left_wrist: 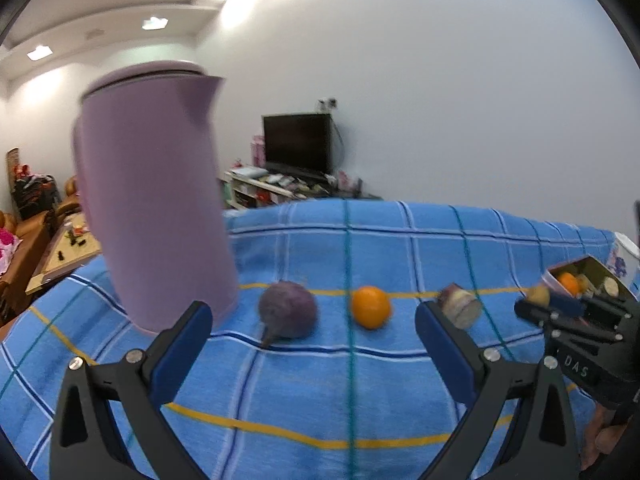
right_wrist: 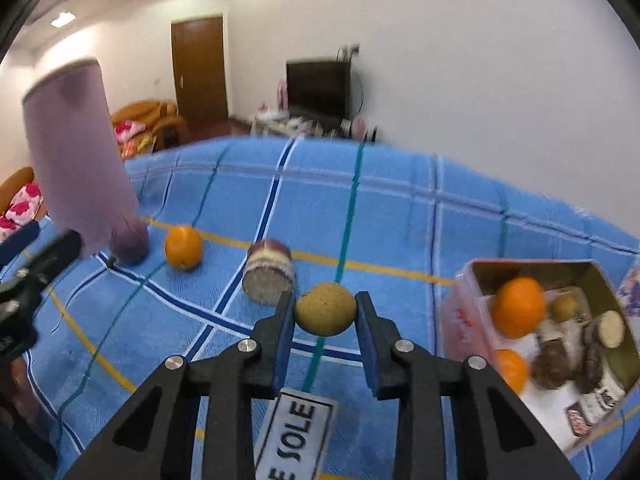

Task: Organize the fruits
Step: 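Grasp a kiwi with the right tool while the left tool grasps the other cylindrical chunk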

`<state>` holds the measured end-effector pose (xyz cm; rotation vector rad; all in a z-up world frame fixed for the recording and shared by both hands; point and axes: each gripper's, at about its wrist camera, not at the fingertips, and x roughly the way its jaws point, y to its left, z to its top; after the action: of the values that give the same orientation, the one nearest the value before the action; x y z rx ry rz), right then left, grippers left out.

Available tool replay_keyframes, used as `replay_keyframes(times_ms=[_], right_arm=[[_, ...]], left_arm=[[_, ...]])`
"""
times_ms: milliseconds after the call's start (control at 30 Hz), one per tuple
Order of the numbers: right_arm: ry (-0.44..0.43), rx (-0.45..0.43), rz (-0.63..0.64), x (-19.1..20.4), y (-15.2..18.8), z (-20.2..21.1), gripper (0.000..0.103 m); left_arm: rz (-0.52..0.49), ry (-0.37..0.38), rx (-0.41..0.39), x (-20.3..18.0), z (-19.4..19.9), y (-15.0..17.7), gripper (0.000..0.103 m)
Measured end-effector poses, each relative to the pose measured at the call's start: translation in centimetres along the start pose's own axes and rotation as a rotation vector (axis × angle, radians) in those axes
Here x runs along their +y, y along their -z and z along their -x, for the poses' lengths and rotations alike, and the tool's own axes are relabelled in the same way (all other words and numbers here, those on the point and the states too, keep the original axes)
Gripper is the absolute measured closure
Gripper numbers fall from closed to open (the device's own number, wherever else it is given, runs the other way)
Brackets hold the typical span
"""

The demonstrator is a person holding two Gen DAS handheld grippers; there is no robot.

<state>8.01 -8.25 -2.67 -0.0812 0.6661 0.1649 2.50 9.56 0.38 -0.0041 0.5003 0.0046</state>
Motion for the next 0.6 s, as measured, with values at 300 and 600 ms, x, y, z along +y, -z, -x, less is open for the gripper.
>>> replay_keyframes(times_ms=[300,600], right_arm=[[0.105,-0.177,-0.024,-1.8,-0.3,3.8,0.071],[0.178,-0.198,-0.065,-4.6,-0.7,4.8,0.071]], left_arm=[[-0.086,0.062,0.072,-7.7,-2.7,-3.1,0.002],[-0.044,0.059,0.223,-11.4,-7.9,-2.0,0.014]])
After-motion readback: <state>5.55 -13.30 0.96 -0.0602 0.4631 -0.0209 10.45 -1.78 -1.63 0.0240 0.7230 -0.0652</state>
